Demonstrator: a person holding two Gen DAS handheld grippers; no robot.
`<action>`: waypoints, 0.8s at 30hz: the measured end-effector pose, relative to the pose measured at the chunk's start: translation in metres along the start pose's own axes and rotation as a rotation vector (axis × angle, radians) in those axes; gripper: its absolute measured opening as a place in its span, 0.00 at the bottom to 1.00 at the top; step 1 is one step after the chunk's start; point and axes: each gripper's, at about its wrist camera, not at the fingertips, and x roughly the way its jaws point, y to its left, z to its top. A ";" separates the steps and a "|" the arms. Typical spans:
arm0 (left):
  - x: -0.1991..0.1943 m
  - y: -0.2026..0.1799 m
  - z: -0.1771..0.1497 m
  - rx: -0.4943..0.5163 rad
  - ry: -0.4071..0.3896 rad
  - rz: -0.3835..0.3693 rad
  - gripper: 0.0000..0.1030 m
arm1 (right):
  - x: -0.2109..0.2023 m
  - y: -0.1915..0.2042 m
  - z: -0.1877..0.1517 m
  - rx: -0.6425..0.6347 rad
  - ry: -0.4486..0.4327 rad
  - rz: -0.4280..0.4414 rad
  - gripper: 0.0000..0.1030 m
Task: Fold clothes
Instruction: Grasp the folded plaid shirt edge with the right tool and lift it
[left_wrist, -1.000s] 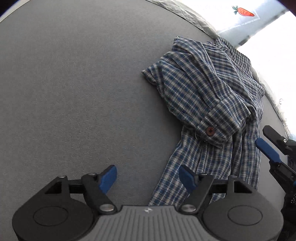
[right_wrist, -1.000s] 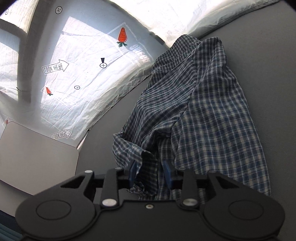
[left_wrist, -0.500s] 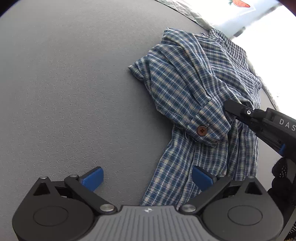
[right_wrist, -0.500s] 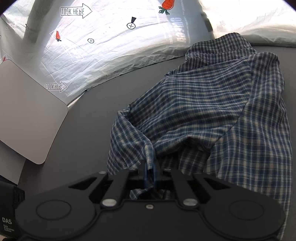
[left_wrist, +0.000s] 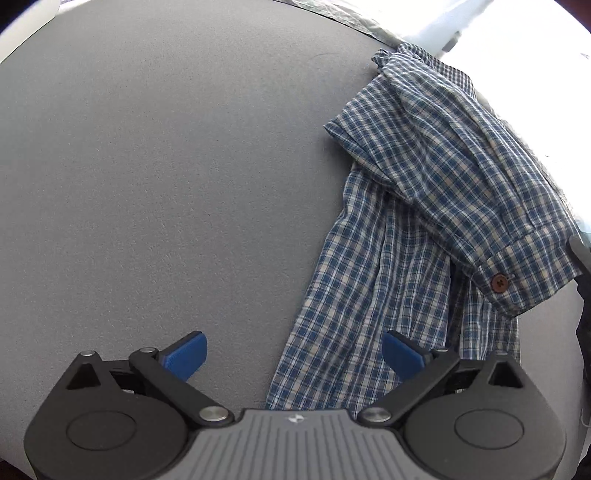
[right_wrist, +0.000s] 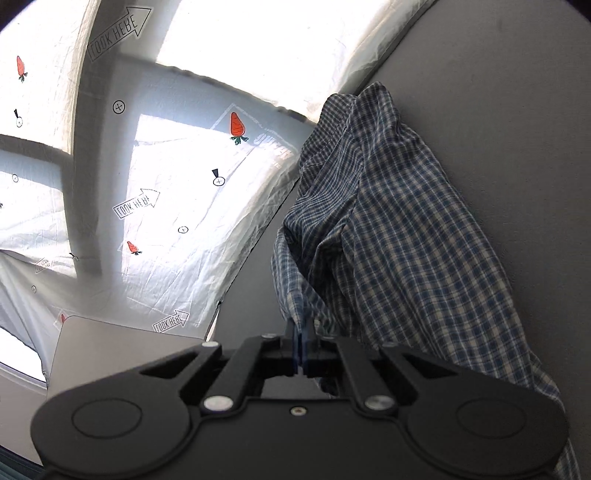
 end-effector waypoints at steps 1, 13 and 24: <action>-0.001 -0.002 -0.006 0.009 0.006 -0.001 0.97 | -0.009 -0.007 -0.006 0.049 -0.010 0.015 0.02; -0.014 -0.023 -0.056 0.091 0.044 0.000 0.97 | -0.073 -0.071 -0.071 0.279 -0.020 -0.162 0.02; -0.023 -0.022 -0.066 0.149 0.056 0.036 0.97 | -0.094 -0.087 -0.103 0.400 0.056 -0.187 0.02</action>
